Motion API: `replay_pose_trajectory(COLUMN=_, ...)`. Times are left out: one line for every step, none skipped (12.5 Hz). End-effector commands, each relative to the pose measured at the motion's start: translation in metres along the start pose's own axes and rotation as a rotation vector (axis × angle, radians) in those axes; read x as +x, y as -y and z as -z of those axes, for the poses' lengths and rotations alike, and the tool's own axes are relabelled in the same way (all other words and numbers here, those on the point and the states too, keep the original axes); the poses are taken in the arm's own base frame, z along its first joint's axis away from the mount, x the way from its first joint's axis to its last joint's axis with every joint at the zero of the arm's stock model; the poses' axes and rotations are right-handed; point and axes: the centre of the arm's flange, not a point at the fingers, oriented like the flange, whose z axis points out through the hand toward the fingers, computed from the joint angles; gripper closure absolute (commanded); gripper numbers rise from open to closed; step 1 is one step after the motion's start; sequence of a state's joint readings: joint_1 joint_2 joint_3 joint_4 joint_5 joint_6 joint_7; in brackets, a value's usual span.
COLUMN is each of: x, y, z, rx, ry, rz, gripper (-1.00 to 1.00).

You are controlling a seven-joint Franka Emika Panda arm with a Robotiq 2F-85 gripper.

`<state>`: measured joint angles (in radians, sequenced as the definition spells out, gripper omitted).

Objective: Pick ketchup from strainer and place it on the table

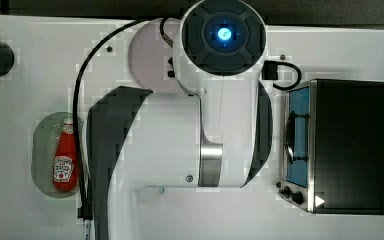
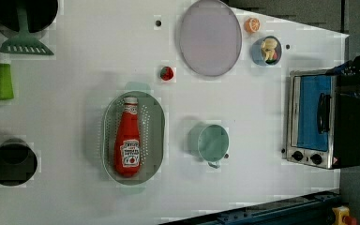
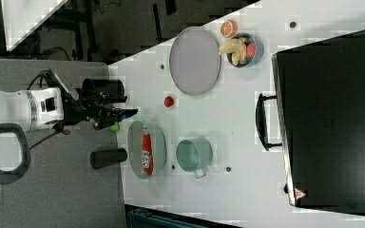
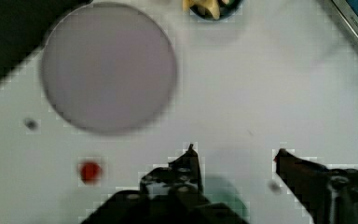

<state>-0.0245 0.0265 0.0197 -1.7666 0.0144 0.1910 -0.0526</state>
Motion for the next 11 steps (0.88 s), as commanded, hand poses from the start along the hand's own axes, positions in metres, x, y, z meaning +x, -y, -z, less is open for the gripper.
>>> replay_pose_trajectory(x=-0.057, y=-0.083, z=0.081, rx=-0.020, ry=0.033, rz=-0.136, gripper=-0.60)
replay_pose_trajectory(x=-0.058, y=-0.079, z=0.081, rx=-0.016, ry=0.026, rz=-0.129, gripper=-0.82)
replay_pose_trajectory(x=-0.061, y=-0.072, z=0.081, rx=-0.011, ry=0.017, rz=-0.115, gripper=-0.99)
replay_pose_trajectory(x=-0.066, y=-0.060, z=0.079, rx=-0.006, ry=0.004, rz=-0.091, gripper=-1.00)
replay_pose_trajectory(x=-0.074, y=-0.044, z=0.076, rx=-0.001, ry=-0.008, rz=-0.059, gripper=-1.00)
replay_pose_trajectory(x=-0.084, y=-0.026, z=0.073, rx=0.003, ry=-0.021, rz=-0.021, gripper=-1.00)
replay_pose_trajectory(x=-0.096, y=-0.007, z=0.068, rx=0.003, ry=-0.029, rz=0.020, gripper=-1.00)
replay_pose_trajectory(x=-0.110, y=0.012, z=0.061, rx=-0.001, ry=-0.033, rz=0.064, gripper=-1.00)
replay_pose_trajectory(x=-0.126, y=0.029, z=0.054, rx=-0.011, ry=-0.029, rz=0.109, gripper=-1.00)
replay_pose_trajectory(x=-0.143, y=0.047, z=0.045, rx=-0.023, ry=-0.024, rz=0.154, gripper=-1.00)
replay_pose_trajectory(x=-0.161, y=0.064, z=0.036, rx=-0.036, ry=-0.017, rz=0.202, gripper=-1.00)
